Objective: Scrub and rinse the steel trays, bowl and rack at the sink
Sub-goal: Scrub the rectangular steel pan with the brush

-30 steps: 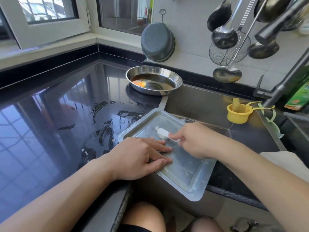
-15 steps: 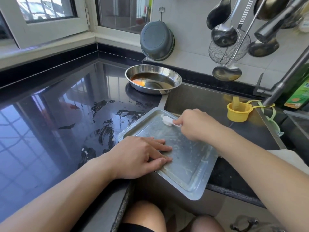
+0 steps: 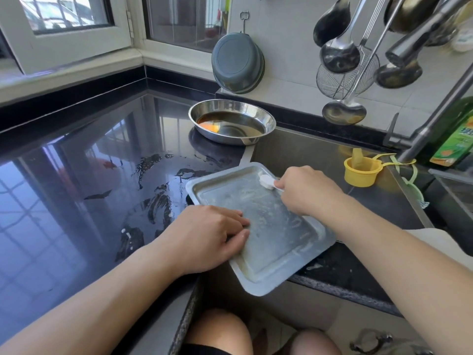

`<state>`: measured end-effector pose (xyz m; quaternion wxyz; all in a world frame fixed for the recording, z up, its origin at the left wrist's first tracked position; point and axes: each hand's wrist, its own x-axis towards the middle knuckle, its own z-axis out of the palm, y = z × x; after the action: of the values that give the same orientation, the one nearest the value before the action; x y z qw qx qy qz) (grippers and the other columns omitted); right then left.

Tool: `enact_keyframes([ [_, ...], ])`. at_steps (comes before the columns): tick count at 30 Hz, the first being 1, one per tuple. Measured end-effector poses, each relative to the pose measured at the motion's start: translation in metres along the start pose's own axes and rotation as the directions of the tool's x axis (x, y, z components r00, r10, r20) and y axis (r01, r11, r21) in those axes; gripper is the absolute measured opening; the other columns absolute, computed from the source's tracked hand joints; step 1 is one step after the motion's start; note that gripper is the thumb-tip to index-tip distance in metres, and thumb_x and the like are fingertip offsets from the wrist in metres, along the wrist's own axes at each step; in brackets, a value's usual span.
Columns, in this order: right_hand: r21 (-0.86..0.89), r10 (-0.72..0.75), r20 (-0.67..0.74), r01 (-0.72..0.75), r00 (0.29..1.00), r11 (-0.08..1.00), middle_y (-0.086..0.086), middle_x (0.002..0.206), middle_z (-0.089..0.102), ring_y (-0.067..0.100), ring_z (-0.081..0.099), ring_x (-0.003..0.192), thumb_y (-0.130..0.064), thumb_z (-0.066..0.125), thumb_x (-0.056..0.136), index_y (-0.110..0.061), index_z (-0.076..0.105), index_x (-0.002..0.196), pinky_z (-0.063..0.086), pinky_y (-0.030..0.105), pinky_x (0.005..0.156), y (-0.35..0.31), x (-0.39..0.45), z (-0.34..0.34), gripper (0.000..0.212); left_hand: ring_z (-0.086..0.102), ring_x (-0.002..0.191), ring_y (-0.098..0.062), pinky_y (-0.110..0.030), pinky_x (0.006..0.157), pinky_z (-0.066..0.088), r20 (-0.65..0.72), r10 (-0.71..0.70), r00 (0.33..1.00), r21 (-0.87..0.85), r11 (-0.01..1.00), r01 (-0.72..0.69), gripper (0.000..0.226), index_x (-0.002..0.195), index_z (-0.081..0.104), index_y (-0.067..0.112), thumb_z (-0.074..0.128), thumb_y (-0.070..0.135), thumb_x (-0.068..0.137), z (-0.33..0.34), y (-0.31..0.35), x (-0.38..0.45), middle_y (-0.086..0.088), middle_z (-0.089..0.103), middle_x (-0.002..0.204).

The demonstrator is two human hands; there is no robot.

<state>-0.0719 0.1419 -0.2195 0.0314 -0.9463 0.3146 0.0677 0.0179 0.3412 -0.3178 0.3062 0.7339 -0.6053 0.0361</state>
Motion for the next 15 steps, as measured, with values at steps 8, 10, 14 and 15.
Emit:
enact_keyframes([
  [8, -0.004, -0.117, 0.078, 0.118, 0.99, 0.993, 0.012, 0.124, 0.057, 0.033, 0.059, 0.103, -0.013, 0.046, 0.099, -0.024, 0.054, 0.143, 0.049, 0.034, 0.081, -0.035, -0.012, 0.008, 0.046, 0.056, 0.131, 0.003, -0.029, 0.104, 0.052, 0.13, 0.001, 0.992, 0.018, 1.0, -0.003, 0.049, 0.12, 0.075, 0.037, 0.037, 0.036, 0.089, -0.006, 0.005, 0.001, 0.022, 0.065, 0.138],
  [10, -0.004, -0.152, 0.106, 0.153, 0.983, 0.988, 0.011, 0.131, 0.058, 0.033, 0.059, 0.111, -0.016, 0.046, 0.101, -0.033, 0.057, 0.142, 0.049, 0.032, 0.085, -0.038, -0.01, 0.006, 0.045, 0.053, 0.135, 0.002, -0.02, 0.113, 0.041, 0.17, -0.004, 0.985, 0.029, 1.0, -0.001, 0.057, 0.127, 0.072, 0.039, 0.032, 0.035, 0.088, -0.008, 0.005, 0.001, 0.021, 0.061, 0.143],
  [14, 0.013, 0.06, 0.007, -0.06, 0.998, 0.998, 0.011, 0.11, 0.058, 0.035, 0.06, 0.095, -0.021, 0.054, 0.096, -0.022, 0.062, 0.133, 0.054, 0.04, 0.084, -0.017, 0.01, -0.003, 0.038, 0.045, 0.141, 0.003, -0.008, 0.113, 0.021, 0.204, -0.007, 0.979, 0.037, 0.999, -0.001, 0.064, 0.134, 0.069, 0.04, 0.025, 0.036, 0.088, -0.009, 0.005, 0.0, 0.019, 0.057, 0.148],
  [15, 0.018, 0.065, 0.019, -0.065, 0.998, 0.998, 0.009, 0.105, 0.055, 0.034, 0.059, 0.092, -0.02, 0.053, 0.096, -0.02, 0.062, 0.131, 0.052, 0.038, 0.081, -0.016, 0.012, -0.002, 0.036, 0.045, 0.141, 0.003, -0.007, 0.113, 0.02, 0.206, -0.004, 0.979, 0.038, 0.999, -0.004, 0.063, 0.134, 0.068, 0.041, 0.026, 0.037, 0.088, -0.009, 0.005, 0.0, 0.019, 0.057, 0.148],
])
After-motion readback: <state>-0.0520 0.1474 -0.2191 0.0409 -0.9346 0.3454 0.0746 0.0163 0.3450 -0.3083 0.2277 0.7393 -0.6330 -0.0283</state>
